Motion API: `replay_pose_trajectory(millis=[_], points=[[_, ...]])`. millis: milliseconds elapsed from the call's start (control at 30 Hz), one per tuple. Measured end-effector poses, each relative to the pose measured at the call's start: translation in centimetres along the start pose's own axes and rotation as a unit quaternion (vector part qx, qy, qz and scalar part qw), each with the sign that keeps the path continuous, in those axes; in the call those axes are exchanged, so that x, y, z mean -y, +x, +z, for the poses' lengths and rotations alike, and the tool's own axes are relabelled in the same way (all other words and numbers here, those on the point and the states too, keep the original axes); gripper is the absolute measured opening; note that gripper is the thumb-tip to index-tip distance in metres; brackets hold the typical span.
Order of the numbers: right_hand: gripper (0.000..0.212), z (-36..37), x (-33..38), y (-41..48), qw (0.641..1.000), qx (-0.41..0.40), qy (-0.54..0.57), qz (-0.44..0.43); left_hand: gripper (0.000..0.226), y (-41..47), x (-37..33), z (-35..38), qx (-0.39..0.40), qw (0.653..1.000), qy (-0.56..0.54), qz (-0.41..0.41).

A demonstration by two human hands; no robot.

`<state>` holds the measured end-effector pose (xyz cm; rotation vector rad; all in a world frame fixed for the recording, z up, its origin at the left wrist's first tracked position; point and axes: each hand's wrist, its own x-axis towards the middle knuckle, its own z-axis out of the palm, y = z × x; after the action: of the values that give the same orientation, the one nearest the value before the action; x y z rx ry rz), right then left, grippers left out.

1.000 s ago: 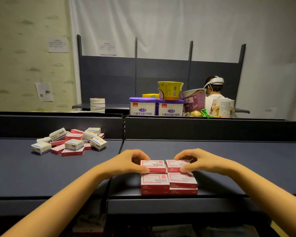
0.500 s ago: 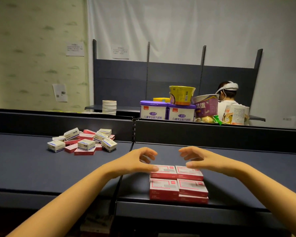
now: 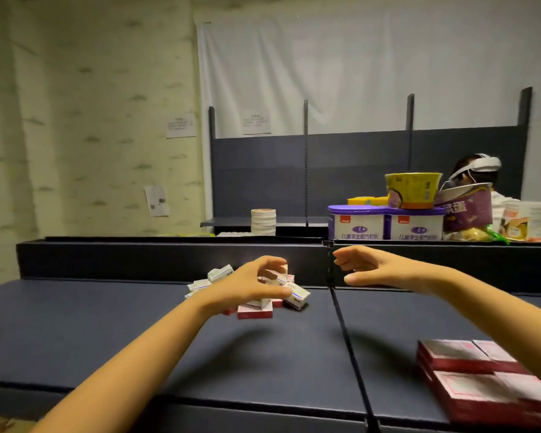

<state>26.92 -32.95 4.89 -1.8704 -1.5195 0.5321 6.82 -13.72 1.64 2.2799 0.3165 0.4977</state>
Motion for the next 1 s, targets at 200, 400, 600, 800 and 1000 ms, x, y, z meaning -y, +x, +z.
replay_pose_trajectory(millis=[200, 400, 600, 800, 1000], points=[[0.055, 4.4, 2.7, 6.3, 0.999, -0.033, 0.009, 0.019, 0.064, -0.3, 6.9, -7.0, 0.006, 0.999, 0.012, -0.03], [0.066, 8.5, 3.2, 10.0, 0.998, -0.037, 0.021, 0.036, 0.072, 0.7, 12.2, -10.4, -0.032, 0.998, 0.014, -0.053], [0.062, 11.3, 3.4, 12.6, 0.997, -0.033, -0.028, 0.056, 0.083, 2.7, 14.5, -10.8, -0.028, 0.996, 0.041, -0.078], [0.059, 12.4, 3.0, 13.3, 0.996, -0.042, -0.061, 0.058, 0.077, 4.2, 14.9, -9.7, -0.032, 0.991, 0.076, -0.101], [0.044, 13.3, 1.9, 13.5, 0.989, -0.079, -0.111, 0.058, 0.054, 4.3, 15.1, -9.2, -0.093, 0.986, 0.098, -0.101]])
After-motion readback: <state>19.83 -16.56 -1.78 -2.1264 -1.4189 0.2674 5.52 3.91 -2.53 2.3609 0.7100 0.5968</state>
